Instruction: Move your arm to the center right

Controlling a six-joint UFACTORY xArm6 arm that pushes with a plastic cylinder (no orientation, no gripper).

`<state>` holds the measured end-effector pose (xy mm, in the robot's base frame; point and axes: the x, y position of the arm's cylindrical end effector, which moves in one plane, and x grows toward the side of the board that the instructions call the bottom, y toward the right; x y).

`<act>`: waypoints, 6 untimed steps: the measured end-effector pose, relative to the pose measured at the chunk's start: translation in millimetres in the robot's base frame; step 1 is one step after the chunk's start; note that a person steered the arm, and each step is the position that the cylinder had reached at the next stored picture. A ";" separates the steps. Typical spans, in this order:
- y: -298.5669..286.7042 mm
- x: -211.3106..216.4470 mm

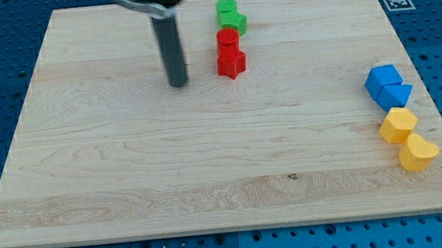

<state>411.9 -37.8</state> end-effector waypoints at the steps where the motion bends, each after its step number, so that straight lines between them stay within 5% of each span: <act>1: 77.7 46.1; 3: 126.9 64.2; 6: 252.6 -45.8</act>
